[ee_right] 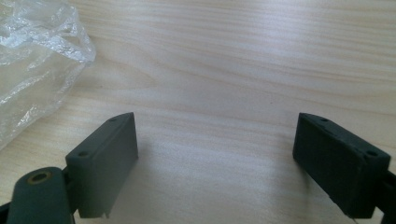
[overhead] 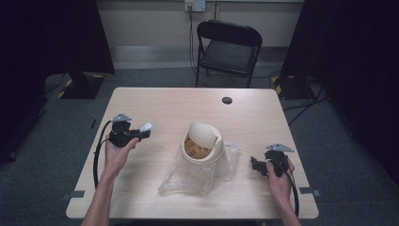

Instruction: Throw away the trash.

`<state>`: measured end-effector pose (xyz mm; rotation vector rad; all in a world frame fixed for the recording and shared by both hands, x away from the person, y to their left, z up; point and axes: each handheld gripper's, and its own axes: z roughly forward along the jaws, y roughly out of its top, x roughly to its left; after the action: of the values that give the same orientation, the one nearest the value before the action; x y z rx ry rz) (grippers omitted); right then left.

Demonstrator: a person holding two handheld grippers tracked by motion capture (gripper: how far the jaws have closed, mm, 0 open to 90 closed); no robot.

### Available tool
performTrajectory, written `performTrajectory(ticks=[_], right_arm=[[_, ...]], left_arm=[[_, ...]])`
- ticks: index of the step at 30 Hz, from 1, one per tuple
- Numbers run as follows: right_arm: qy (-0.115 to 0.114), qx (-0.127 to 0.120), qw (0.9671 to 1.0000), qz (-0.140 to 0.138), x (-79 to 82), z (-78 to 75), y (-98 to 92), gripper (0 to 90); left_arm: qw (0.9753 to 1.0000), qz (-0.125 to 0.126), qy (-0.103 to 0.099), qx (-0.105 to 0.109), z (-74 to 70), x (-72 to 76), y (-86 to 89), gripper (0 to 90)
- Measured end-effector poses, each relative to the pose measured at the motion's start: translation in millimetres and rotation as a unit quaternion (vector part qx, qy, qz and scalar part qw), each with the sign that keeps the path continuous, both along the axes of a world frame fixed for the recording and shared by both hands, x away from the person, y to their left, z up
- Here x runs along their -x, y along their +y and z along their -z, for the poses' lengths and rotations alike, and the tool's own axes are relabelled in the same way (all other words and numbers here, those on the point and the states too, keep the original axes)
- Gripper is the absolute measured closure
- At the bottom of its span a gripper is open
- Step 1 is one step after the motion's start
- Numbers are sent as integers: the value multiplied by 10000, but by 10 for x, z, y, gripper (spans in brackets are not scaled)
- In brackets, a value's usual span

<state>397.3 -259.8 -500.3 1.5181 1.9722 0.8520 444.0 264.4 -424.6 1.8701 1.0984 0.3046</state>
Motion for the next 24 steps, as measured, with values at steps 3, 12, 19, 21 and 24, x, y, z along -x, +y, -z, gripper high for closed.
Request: performTrajectory(ticks=[3, 12, 19, 21, 24], right_arm=[[4, 0, 10000, -7, 0, 0, -2, 131], [1, -1, 10000, 1, 0, 0, 0, 131], [6, -5, 10000, -3, 0, 0, -2, 131], [5, -5, 10000, -2, 0, 0, -2, 131], [5, -5, 10000, -2, 0, 0, -2, 132]], left_arm=[[9998, 94, -135, 115, -90, 88, -33, 731], [9989, 242, -327, 240, -248, 290, -147, 732], [9979, 397, -496, 93, -338, 470, -340, 731], [9977, 432, -514, 88, -351, 497, -366, 731], [9970, 518, -565, 114, -395, 566, -411, 731]])
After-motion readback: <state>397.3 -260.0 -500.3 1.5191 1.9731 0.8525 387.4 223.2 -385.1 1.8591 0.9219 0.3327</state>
